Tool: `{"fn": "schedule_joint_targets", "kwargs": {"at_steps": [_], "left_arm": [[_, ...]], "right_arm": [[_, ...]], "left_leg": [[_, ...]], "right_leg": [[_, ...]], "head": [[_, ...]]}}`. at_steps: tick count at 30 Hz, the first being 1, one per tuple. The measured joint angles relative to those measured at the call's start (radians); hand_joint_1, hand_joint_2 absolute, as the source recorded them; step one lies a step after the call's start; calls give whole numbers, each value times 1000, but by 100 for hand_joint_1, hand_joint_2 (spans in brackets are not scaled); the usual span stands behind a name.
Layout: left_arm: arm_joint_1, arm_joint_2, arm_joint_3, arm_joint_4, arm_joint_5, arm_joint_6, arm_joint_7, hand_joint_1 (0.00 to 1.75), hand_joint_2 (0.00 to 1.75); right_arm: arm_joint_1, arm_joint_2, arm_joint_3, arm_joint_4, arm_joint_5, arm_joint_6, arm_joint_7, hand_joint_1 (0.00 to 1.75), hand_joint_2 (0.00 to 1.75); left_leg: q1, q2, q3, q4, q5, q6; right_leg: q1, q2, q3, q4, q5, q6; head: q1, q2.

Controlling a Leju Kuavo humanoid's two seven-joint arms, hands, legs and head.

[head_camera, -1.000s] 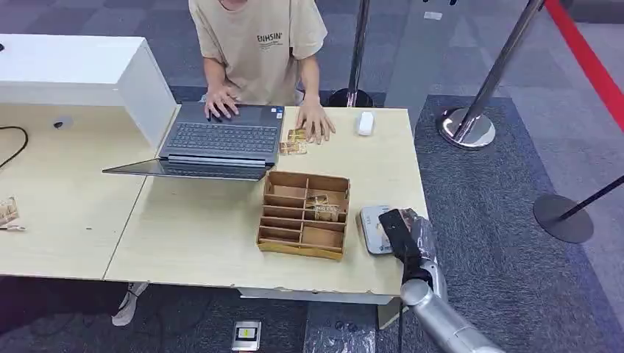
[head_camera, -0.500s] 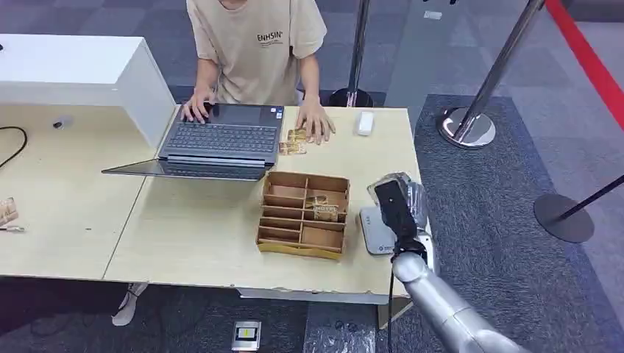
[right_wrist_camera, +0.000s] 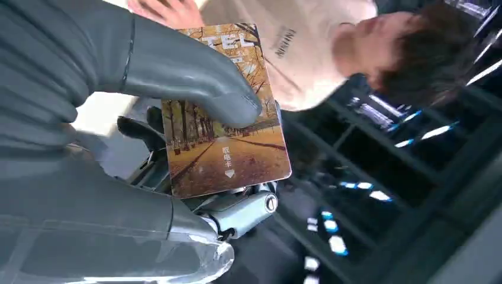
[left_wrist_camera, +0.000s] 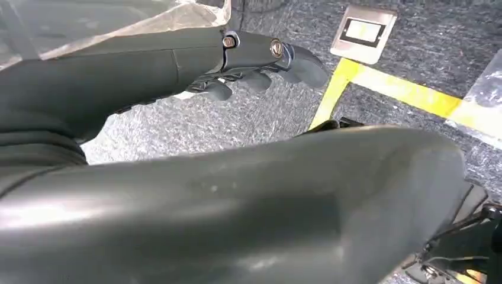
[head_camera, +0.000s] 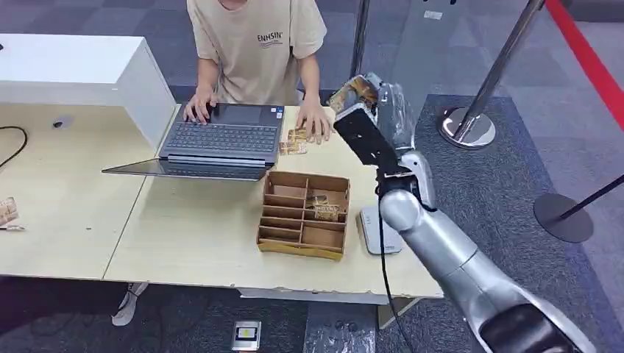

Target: Pass the card to the sensor for recognition and then transmit it.

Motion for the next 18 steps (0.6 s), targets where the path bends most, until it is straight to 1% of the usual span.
{"fn": "schedule_joint_targets", "kwargs": {"at_steps": [3,5,11,12,13,16,18], "left_arm": [[-1,0,-3,0,-2,0,0,0,0],[-1,0,-8,0,-2,0,0,0,0],[-1,0,-9,0,-3,0,0,0,0],[-1,0,-15,0,-5,0,0,0,0],[-1,-2,-20,0,-6,3,0,0,0],[2,-6,-21,0,-5,3,0,0,0],[2,-9,-22,0,-5,3,-3,0,0]], "right_arm": [[-70,5,42,68,58,20,10,175,175],[-98,7,68,102,69,24,11,175,175],[-103,7,74,112,70,25,11,175,175],[-129,8,106,155,124,49,40,175,175],[-202,18,218,285,415,151,125,175,175],[-228,25,281,343,519,190,150,175,175],[-241,27,325,379,561,206,172,175,175]], "left_leg": [[0,-1,0,0,0,0],[0,-1,0,0,0,0],[0,-1,0,0,0,0],[0,-1,-1,0,0,0],[0,-2,-1,0,0,0],[0,-2,-1,0,0,0],[0,-2,-1,0,0,0]], "right_leg": [[0,-1,0,0,0,0],[0,-1,0,0,0,0],[0,-1,0,0,0,0],[0,-1,0,0,0,0],[0,-1,-1,0,0,0],[0,-2,-1,0,0,0],[0,-2,-1,0,0,0]], "head": [[0,0],[0,0],[0,0],[0,0],[0,0],[0,0],[1,0]]}}
